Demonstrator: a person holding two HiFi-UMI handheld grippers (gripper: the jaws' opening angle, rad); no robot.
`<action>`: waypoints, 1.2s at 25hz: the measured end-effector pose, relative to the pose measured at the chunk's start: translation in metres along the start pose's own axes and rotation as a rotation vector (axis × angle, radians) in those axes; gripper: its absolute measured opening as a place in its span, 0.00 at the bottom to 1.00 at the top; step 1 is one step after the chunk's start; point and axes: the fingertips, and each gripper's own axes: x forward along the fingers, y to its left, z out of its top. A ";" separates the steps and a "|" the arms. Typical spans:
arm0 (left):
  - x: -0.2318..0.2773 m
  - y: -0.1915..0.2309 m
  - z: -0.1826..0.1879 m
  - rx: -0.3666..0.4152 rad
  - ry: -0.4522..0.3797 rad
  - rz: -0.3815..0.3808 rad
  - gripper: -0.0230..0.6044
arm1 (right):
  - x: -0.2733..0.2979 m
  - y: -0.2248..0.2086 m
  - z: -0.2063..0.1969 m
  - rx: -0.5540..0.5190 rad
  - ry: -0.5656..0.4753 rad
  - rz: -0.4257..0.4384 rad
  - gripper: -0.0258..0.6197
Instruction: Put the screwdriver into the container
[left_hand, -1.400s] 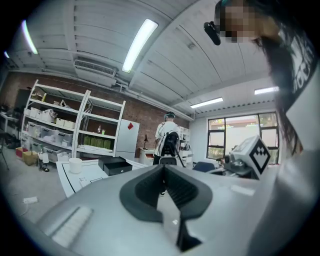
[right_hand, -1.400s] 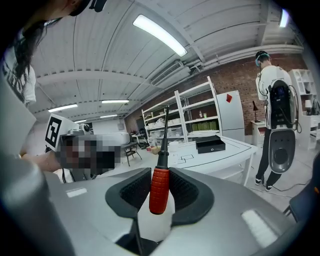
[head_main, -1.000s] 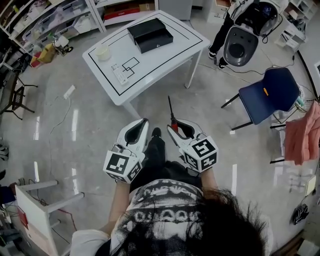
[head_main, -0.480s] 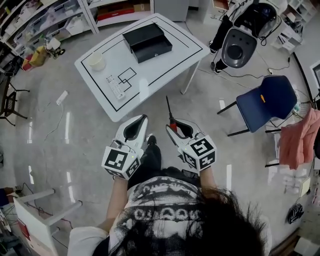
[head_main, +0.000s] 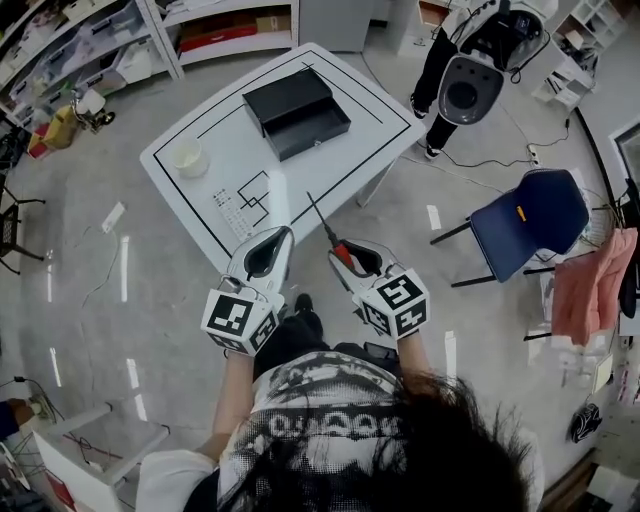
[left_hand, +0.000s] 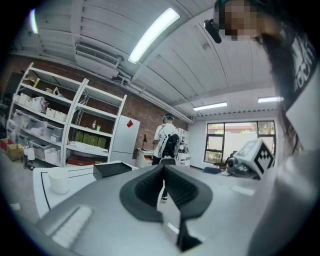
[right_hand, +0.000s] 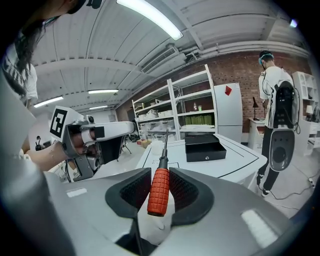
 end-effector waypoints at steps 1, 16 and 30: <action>0.004 0.009 0.000 -0.002 0.003 -0.004 0.04 | 0.009 -0.002 0.005 0.000 0.002 -0.001 0.21; 0.029 0.093 -0.004 -0.042 0.016 0.021 0.04 | 0.089 -0.032 0.035 -0.038 0.058 -0.030 0.20; 0.068 0.112 0.016 -0.035 -0.002 0.055 0.04 | 0.113 -0.088 0.087 -0.118 0.029 -0.028 0.20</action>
